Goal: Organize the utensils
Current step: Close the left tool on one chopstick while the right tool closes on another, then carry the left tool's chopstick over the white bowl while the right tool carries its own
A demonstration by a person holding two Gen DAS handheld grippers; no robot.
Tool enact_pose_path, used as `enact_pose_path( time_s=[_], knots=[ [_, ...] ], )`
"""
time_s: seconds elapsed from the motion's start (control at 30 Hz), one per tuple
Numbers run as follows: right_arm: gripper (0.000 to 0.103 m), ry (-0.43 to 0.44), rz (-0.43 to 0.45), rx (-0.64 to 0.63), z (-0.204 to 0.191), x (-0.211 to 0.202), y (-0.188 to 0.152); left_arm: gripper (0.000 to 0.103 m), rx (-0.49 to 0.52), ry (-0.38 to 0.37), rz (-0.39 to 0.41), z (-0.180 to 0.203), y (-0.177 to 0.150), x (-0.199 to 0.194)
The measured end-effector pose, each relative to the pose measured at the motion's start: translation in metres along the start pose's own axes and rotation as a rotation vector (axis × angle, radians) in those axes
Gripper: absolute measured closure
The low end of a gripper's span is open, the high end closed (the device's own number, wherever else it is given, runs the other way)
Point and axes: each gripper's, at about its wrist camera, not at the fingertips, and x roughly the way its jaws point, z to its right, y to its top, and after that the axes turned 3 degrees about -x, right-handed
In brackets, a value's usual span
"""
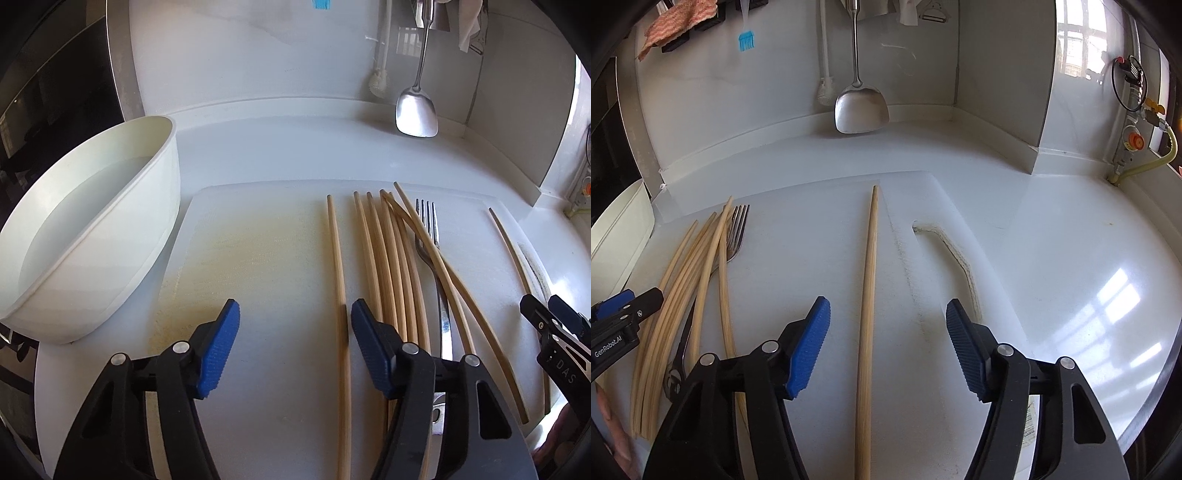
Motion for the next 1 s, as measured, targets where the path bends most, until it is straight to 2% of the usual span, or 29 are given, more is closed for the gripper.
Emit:
enact_pose_path(
  time_s=[0.03,0.07,0.17,0.33,0.43,0.5,0.8,1.0],
  knots=[
    [0.052,-0.009,0.004,-0.012,-0.001,-0.001,0.000,0.047,0.001,0.000,0.002,0.001,0.000,0.000],
    [0.064,-0.016,0.006,-0.031,-0.004,-0.003,0.000,0.050,0.003,0.000,0.003,0.002,-0.001,-0.001],
    [0.070,-0.033,0.016,-0.073,-0.011,-0.004,-0.001,0.055,0.007,-0.001,0.008,0.003,-0.001,-0.002],
    [0.079,-0.018,0.017,-0.099,-0.015,-0.005,-0.002,0.070,0.021,-0.006,0.010,0.009,-0.002,-0.004],
    [0.088,-0.005,0.019,-0.116,-0.018,-0.005,-0.005,0.082,0.030,-0.007,0.017,0.012,-0.006,-0.007],
    [0.095,-0.008,0.022,-0.134,-0.022,-0.005,-0.007,0.095,0.036,-0.008,0.019,0.013,-0.007,-0.008],
    [0.097,0.061,0.020,-0.048,-0.011,-0.005,-0.011,0.096,-0.015,-0.062,0.006,0.004,-0.009,-0.011],
    [0.097,0.084,0.034,-0.038,-0.010,-0.014,-0.006,0.096,-0.039,-0.066,0.011,-0.001,-0.006,-0.021]
  ],
)
